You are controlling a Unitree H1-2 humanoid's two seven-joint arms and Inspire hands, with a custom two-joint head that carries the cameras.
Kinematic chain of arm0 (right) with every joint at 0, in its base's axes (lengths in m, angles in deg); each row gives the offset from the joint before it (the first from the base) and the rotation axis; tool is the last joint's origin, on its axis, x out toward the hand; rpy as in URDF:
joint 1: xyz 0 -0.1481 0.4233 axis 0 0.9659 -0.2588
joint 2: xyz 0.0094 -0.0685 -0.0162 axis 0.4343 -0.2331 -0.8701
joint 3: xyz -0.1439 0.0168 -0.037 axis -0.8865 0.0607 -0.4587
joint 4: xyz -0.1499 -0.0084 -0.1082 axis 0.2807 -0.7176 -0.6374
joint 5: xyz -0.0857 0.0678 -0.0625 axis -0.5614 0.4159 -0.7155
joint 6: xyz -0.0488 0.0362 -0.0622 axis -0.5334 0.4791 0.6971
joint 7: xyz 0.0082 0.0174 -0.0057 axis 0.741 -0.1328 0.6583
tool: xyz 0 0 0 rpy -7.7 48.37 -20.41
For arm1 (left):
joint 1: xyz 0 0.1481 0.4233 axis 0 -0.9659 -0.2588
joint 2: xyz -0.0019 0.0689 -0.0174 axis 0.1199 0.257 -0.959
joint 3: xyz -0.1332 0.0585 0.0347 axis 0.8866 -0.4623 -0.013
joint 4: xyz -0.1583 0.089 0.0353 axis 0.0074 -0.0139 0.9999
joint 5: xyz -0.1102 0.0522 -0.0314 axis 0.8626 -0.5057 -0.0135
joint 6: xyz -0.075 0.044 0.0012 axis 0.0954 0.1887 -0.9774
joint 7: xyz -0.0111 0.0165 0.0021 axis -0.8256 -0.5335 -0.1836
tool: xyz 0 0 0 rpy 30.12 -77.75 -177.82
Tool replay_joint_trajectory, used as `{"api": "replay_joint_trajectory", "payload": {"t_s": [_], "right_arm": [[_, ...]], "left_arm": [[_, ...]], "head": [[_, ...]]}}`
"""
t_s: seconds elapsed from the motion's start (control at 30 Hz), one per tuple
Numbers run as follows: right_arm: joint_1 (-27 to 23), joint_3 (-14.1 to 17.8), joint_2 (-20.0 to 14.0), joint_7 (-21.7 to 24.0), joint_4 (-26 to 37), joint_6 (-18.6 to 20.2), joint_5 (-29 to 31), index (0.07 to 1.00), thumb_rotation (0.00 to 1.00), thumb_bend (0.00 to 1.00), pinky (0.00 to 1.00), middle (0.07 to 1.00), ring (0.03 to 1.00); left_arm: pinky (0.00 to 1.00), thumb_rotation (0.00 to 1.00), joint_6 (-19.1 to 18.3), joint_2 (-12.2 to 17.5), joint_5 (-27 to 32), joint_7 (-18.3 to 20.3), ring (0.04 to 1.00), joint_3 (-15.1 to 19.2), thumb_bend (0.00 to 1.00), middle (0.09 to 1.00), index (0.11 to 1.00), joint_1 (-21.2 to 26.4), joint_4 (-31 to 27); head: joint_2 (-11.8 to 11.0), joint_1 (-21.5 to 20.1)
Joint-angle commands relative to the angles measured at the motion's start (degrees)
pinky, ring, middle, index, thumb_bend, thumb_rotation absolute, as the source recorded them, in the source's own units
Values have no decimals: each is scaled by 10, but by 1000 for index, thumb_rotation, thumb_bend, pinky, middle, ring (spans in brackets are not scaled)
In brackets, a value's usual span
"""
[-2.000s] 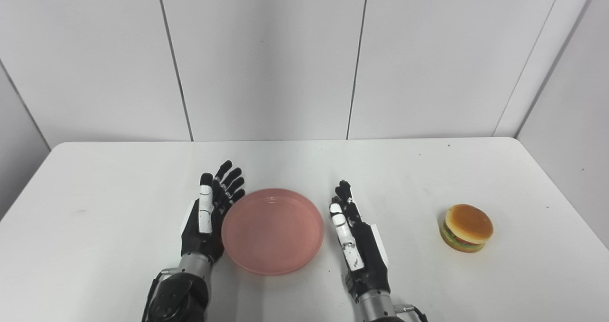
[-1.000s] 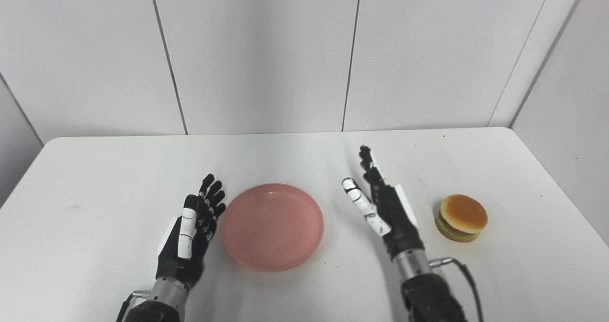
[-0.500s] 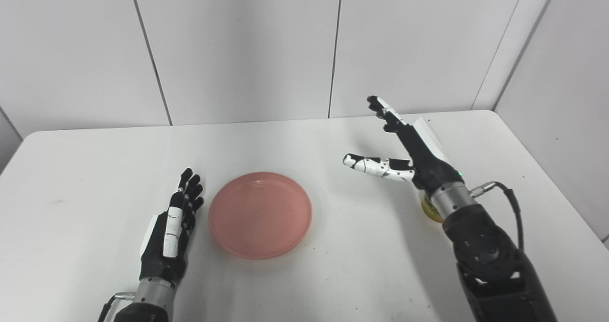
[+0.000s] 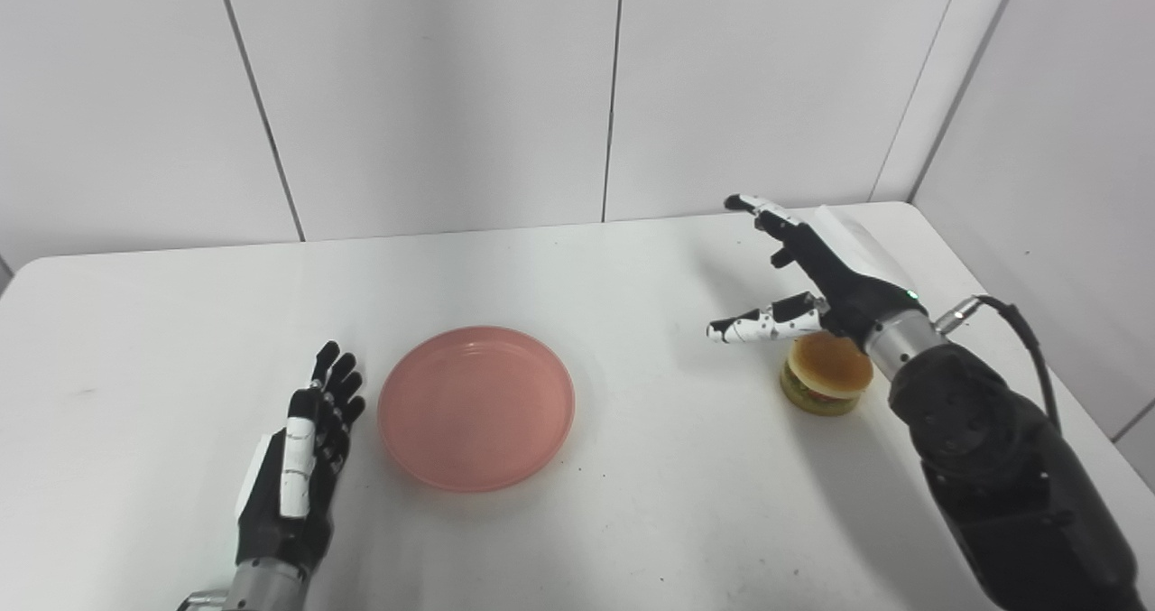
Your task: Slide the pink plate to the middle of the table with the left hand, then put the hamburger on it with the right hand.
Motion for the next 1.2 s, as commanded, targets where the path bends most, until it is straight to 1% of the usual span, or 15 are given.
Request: {"api": "replay_joint_trajectory", "payload": {"t_s": [0.0, 0.03, 0.1, 0.13, 0.17, 0.27, 0.3, 0.4, 0.47, 0.6, 0.7, 0.77, 0.87, 1.03, 1.17], "right_arm": [[-23, 5, -26, 0, -1, -12, -13, 879, 197, 840, 788, 913, 903], [-24, 5, -30, 3, -6, -14, -15, 878, 202, 847, 788, 912, 904], [-26, 3, -35, 7, -12, -15, -23, 883, 259, 871, 758, 918, 903], [-27, -2, -42, 13, -12, -5, -37, 883, 270, 875, 755, 919, 903], [-28, -6, -46, 17, -11, 2, -47, 886, 307, 890, 740, 924, 900], [-34, -24, -65, 39, -21, 10, -85, 888, 339, 910, 782, 923, 915], [-35, -29, -70, 46, -26, 10, -91, 896, 356, 921, 842, 925, 934], [-36, -30, -74, 59, -42, 8, -94, 908, 354, 952, 933, 933, 959], [-33, -29, -77, 70, -46, 11, -95, 930, 395, 979, 962, 945, 974], [-29, -38, -86, 79, -59, 1, -114, 936, 421, 997, 960, 942, 967], [-26, -39, -87, 76, -76, -13, -112, 932, 407, 1000, 973, 941, 969], [-25, -39, -88, 76, -86, -20, -107, 937, 353, 1000, 977, 944, 971], [-25, -46, -89, 78, -102, -25, -107, 938, 334, 1000, 966, 948, 968], [-25, -53, -88, 77, -127, -33, -106, 938, 351, 1000, 937, 954, 961], [-23, -53, -83, 66, -151, -53, -103, 936, 352, 1000, 896, 950, 947]], "left_arm": [[1000, 1000, -12, 7, 14, 6, 1000, 6, 781, 1000, 1000, -16, 10], [1000, 1000, -13, 8, 13, 6, 1000, 5, 784, 1000, 1000, -17, 8], [1000, 1000, -15, 11, 11, 6, 1000, 5, 774, 1000, 1000, -17, 7], [1000, 1000, -16, 12, 12, 6, 1000, 6, 772, 1000, 1000, -16, 8], [1000, 1000, -17, 13, 13, 6, 1000, 7, 767, 1000, 1000, -15, 9], [1000, 1000, -5, 12, 17, 4, 1000, 12, 753, 1000, 1000, -11, 21], [1000, 1000, 0, 13, 18, 5, 1000, 14, 759, 1000, 1000, -10, 25], [1000, 1000, 4, 14, 21, 7, 1000, 17, 767, 1000, 1000, -7, 32], [1000, 1000, 6, 15, 25, 9, 1000, 20, 779, 1000, 1000, -6, 36], [1000, 1000, 7, 17, 36, 15, 1000, 25, 788, 1000, 1000, -5, 44], [1000, 1000, 20, 20, 39, 20, 1000, 25, 770, 1000, 1000, -3, 52], [1000, 1000, 18, 22, 37, 19, 1000, 25, 776, 1000, 1000, -2, 52], [1000, 1000, 14, 22, 39, 18, 1000, 25, 775, 1000, 1000, -3, 49], [1000, 1000, 20, 23, 39, 18, 1000, 23, 774, 1000, 1000, -3, 51], [1000, 1000, 20, 23, 40, 18, 1000, 22, 771, 1000, 1000, -2, 51]], "head": [[-3, -12], [-3, -14], [-6, -27], [-8, -37], [-8, -38], [-12, -51], [-14, -55], [-17, -64], [-19, -69], [-28, -76], [-27, -74], [-27, -75], [-26, -75], [-26, -73], [-25, -71]]}}
